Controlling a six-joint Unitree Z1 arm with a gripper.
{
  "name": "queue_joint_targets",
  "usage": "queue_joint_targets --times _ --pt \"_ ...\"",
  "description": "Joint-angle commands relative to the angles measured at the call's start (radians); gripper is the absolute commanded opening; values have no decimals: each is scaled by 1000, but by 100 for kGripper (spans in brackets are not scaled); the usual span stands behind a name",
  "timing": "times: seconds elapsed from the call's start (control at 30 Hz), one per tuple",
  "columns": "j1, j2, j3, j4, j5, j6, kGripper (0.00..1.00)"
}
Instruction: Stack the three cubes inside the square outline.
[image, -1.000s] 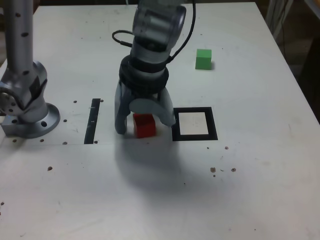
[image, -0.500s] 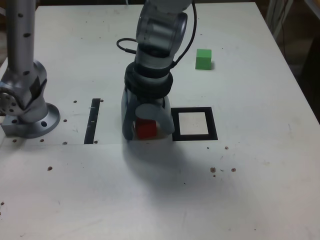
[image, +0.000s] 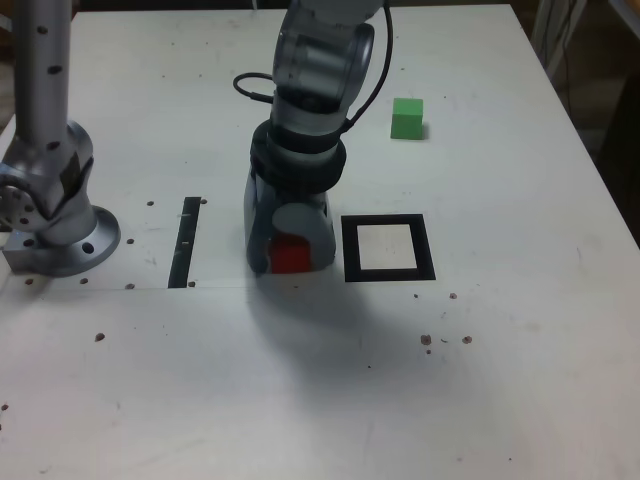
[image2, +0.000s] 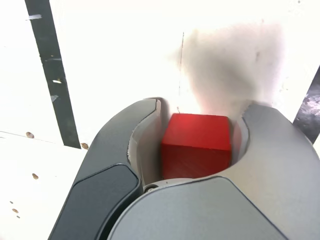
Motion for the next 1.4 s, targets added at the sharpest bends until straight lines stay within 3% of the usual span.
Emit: queue_joint_targets --times 0.0,0.5,0.73,1.1,1.13,1.37 --pt "2 -10 -9 10 2 2 21" --pt "2 -14 -249 135 47 103 19" --pt "2 50 -345 160 78 160 19" --pt "4 142 -414 193 84 163 19" --pt "12 244 -469 191 101 168 22" --pt "13 268 -478 191 103 175 22"
